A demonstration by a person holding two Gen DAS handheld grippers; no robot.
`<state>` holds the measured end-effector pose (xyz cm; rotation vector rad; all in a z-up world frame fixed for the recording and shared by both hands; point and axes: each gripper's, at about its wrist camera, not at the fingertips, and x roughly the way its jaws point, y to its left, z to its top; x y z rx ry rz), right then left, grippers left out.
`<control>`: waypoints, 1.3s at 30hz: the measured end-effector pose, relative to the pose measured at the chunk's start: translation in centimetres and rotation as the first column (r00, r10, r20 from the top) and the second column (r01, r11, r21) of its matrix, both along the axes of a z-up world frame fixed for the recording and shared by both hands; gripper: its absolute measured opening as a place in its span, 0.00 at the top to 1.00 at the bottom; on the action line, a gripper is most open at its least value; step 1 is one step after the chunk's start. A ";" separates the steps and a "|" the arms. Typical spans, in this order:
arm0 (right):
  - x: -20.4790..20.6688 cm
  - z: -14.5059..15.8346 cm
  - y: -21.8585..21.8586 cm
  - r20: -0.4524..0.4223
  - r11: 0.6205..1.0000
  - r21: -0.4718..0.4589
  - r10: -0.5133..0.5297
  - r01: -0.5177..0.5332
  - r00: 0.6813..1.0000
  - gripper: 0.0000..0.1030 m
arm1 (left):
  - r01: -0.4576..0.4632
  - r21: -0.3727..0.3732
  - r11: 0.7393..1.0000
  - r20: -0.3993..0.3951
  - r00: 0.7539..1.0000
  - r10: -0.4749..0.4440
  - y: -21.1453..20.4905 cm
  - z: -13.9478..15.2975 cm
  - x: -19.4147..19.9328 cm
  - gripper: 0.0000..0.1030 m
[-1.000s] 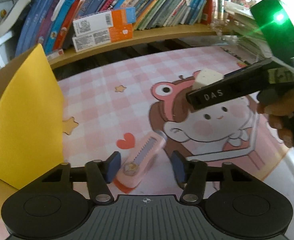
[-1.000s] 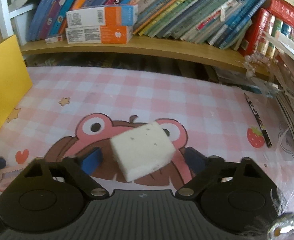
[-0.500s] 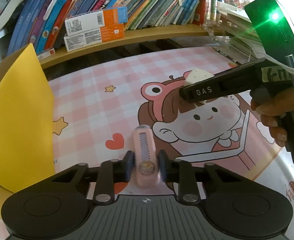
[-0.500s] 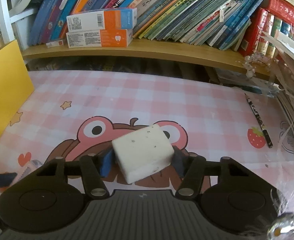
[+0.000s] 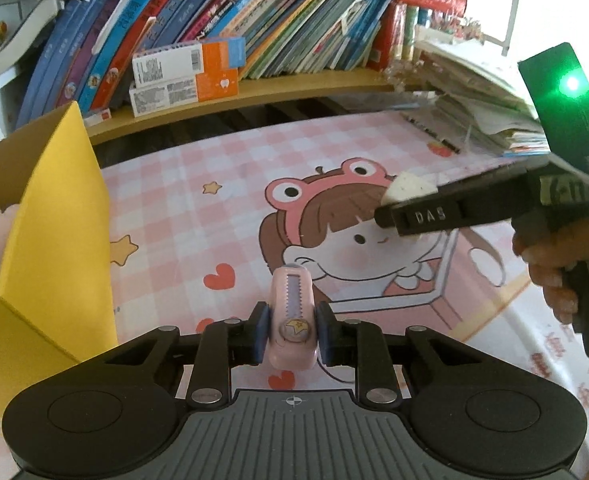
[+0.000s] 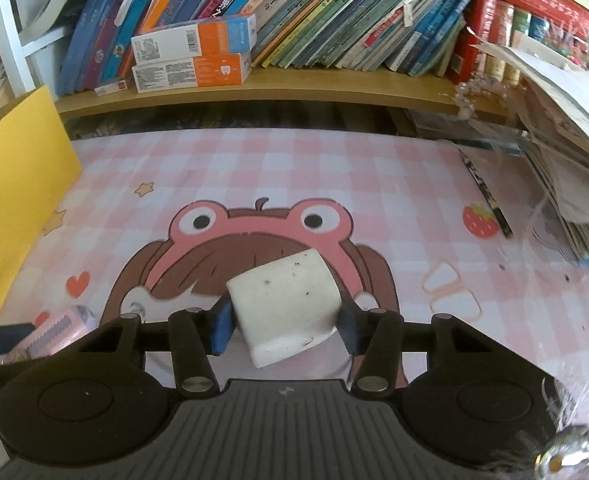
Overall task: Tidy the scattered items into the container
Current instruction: 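Lift the sponge and knife with both tools over the yellow box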
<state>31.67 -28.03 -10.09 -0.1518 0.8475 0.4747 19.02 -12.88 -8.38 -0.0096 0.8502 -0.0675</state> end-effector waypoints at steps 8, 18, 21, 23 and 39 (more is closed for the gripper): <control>-4.5 2.4 -2.2 0.011 0.999 0.035 0.009 -0.009 1.000 0.53 | 0.021 -0.032 0.999 0.068 0.998 -0.018 -0.3 3.5 -3.7 0.78; -9.1 4.8 -2.8 0.046 0.997 0.064 0.030 -0.033 0.999 0.53 | 0.038 0.063 0.997 0.164 0.985 -0.048 -0.8 7.1 -6.7 0.78; -10.0 5.0 -2.5 0.054 0.998 0.052 0.034 -0.037 0.998 0.53 | 0.046 0.064 0.997 0.180 0.982 -0.057 -0.7 7.7 -7.5 0.78; -10.6 5.3 -2.3 0.059 0.998 0.049 0.033 -0.036 0.998 0.53 | 0.055 0.060 0.997 0.189 0.980 -0.065 -0.6 8.0 -7.9 0.78; -16.1 7.8 1.9 0.115 0.999 0.043 -0.001 -0.004 0.993 0.53 | 0.125 0.048 0.991 0.271 0.953 -0.133 3.4 10.5 -12.1 0.78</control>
